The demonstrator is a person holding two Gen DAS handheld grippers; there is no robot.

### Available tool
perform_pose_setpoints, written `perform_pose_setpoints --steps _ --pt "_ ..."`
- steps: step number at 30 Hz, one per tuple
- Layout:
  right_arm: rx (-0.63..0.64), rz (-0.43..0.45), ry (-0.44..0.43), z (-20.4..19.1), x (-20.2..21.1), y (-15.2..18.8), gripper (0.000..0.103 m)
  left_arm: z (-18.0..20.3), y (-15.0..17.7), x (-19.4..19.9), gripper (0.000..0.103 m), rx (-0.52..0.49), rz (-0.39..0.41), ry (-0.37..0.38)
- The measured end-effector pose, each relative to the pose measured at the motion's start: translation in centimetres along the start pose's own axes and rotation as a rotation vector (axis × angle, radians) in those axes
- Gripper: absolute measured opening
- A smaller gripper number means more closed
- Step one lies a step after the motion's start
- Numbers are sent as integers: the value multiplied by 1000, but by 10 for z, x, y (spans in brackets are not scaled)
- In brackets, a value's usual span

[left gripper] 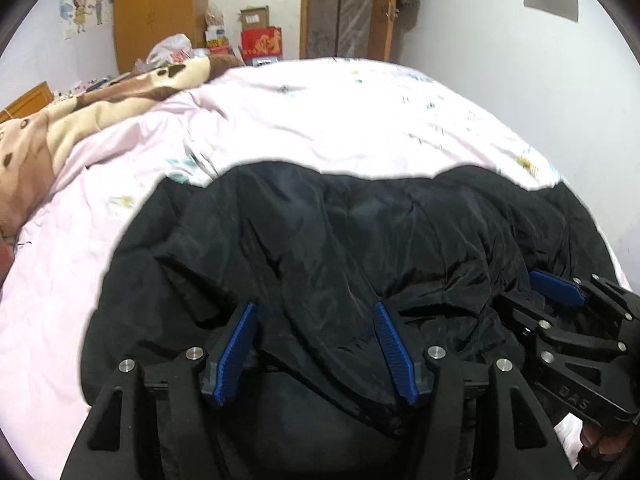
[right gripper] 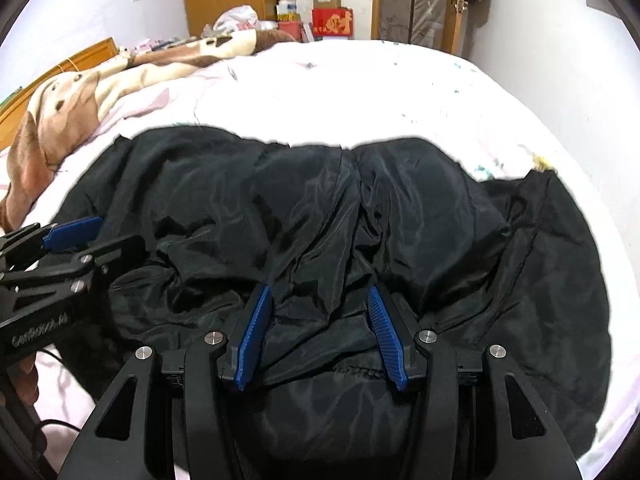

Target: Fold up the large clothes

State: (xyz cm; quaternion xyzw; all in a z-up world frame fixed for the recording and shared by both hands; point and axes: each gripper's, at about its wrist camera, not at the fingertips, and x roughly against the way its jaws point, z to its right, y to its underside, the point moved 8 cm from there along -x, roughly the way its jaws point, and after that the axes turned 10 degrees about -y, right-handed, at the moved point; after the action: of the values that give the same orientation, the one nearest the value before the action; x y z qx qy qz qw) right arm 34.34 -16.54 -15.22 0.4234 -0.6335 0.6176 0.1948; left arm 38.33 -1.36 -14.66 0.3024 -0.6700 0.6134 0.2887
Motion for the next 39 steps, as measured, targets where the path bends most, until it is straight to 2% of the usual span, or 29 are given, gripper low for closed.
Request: perform_pose_setpoints --steps 5,9,12,15,18,25,28,33,39 --pt "3 103 -11 -2 31 -21 55 -19 -20 4 66 10 44 -60" --pt "-35 178 14 6 38 -47 57 -34 -29 -9 66 46 32 -101" --pt "-51 133 53 13 17 -52 58 -42 -27 -25 66 47 -5 -137" --pt "-45 36 63 17 -13 -36 58 -41 -16 -43 66 -6 -39 -176" --pt "7 15 95 17 -22 -25 59 -41 -8 -51 70 -19 -36 -185" --pt "3 -32 98 23 -37 -11 60 -40 5 -67 71 -16 -75 -187" --pt "-3 -54 100 24 -43 -4 60 -39 9 -74 71 -17 -100 -181" --pt "-13 -81 97 24 -42 -5 60 -46 8 -71 71 1 -148 -128" --pt "-46 -17 39 17 -5 -17 60 -59 6 -40 70 42 -143 -65"
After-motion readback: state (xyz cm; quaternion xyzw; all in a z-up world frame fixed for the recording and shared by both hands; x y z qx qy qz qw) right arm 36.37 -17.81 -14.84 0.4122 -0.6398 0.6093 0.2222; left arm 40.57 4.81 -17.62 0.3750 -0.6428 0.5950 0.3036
